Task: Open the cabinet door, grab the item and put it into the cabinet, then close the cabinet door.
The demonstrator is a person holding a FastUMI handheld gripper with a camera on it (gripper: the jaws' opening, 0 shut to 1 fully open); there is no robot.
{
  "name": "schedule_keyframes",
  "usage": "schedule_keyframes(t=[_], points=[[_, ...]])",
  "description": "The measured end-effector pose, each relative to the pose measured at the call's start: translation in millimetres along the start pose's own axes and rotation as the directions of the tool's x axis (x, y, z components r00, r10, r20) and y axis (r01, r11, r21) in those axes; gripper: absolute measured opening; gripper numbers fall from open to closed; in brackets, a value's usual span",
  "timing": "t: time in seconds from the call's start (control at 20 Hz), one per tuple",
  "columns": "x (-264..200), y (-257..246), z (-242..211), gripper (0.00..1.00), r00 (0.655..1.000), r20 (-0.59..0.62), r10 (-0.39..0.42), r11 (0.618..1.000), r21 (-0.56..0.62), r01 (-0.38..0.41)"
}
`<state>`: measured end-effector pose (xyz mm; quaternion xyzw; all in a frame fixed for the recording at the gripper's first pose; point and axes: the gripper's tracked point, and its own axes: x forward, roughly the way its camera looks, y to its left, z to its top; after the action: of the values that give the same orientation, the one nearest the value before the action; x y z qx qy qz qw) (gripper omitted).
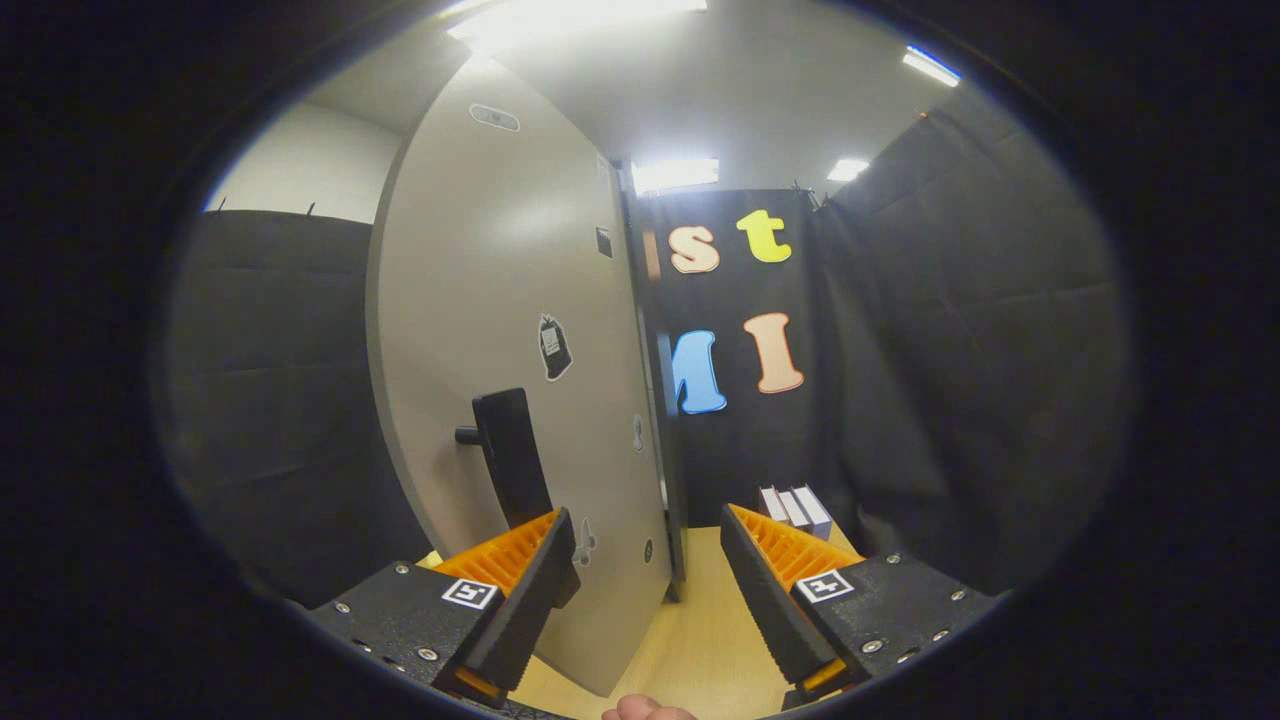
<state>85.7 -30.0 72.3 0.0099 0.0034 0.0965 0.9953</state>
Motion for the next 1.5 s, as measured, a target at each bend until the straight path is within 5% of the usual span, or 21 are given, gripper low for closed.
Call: schedule_keyframes(t=[1.05,1.5], points=[[78.2,151.1,-10.2,0.92,0.982,-0.008,0.189,0.981,-0.030,-0.189],[133.1,231.0,-15.2,0.93,0.956,-0.002,0.293,0.946,-0.141,-0.291]])
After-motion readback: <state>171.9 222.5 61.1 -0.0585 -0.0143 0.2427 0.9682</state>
